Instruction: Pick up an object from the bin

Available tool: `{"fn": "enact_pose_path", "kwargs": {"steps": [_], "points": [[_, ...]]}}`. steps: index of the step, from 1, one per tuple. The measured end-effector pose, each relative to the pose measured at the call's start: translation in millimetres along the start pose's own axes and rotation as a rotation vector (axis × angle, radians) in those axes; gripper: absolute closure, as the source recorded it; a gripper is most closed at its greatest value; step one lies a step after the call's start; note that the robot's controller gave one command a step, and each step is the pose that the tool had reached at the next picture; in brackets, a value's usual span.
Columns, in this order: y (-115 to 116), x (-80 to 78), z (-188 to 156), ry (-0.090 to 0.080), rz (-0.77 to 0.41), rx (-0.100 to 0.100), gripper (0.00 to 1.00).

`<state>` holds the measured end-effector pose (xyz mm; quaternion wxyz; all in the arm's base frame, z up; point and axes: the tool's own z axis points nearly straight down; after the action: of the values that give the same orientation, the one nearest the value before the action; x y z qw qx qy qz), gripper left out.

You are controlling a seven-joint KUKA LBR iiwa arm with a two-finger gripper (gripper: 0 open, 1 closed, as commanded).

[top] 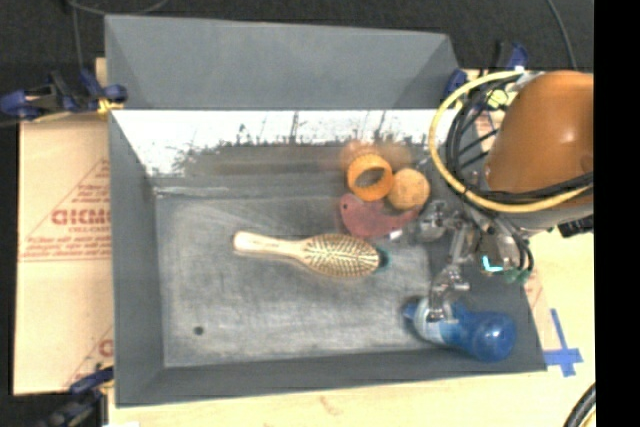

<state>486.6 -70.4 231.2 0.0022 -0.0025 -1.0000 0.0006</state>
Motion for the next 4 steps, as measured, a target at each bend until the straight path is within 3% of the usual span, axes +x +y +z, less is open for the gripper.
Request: {"fn": "enact_pose_path", "kwargs": {"steps": [1,2,3,4], "points": [[0,-1.6,-3,-0.008,-0.003,0.001,0.0],[36,-26.9,71,-0.014,0.025,-0.002,0.0],[53,-80.2,68,-0.013,-0.04,0.001,0.0],[49,-84.8,110,-0.006,0.124,-0.003,0.0]]}}
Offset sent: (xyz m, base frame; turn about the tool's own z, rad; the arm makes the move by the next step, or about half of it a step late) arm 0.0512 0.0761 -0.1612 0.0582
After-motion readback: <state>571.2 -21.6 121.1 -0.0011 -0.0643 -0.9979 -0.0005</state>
